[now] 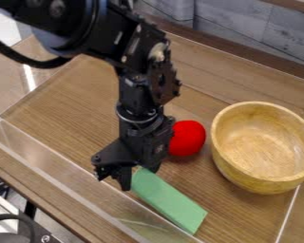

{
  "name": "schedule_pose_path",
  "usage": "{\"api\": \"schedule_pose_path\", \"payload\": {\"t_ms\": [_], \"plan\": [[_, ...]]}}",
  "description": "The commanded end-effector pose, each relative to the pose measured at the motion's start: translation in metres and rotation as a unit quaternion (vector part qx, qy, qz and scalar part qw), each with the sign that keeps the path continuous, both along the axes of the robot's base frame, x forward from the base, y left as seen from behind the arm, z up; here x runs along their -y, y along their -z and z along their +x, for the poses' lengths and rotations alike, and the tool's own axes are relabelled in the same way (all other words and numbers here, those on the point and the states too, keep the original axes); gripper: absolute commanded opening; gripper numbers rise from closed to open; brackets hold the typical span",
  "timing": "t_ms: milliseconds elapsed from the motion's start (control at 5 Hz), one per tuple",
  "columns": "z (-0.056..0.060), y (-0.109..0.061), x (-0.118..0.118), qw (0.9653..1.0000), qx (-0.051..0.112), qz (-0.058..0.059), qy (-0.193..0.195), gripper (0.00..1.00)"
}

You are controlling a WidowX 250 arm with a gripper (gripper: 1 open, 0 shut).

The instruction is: Put the green stick in the brown bowl

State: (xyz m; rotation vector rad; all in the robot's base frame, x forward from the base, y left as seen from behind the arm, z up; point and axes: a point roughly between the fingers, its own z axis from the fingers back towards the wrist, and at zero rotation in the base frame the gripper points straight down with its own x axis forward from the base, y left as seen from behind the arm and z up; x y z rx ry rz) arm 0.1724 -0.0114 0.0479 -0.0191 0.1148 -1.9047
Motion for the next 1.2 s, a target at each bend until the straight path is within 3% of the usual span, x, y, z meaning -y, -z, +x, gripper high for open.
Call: {"api": "schedule_pose_path", "payload": {"t_ms": [0,200,600,800,1000], "plan": [[0.007,-0.018,-0.005,0.9997,0.009,-0.008,0.021,0.00],[0.015,-0.039,-0.016,0.9995,0.019,-0.024,0.008,0.00],[0.044,-0.081,-0.031,0.9971,0.044,-0.059,-0.020,0.00],[0.055,-0.086,-0.034,0.9963,0.052,-0.064,-0.022,0.00],[0.057,-0.088,-0.033,0.9962,0.057,-0.064,-0.013,0.00]]}}
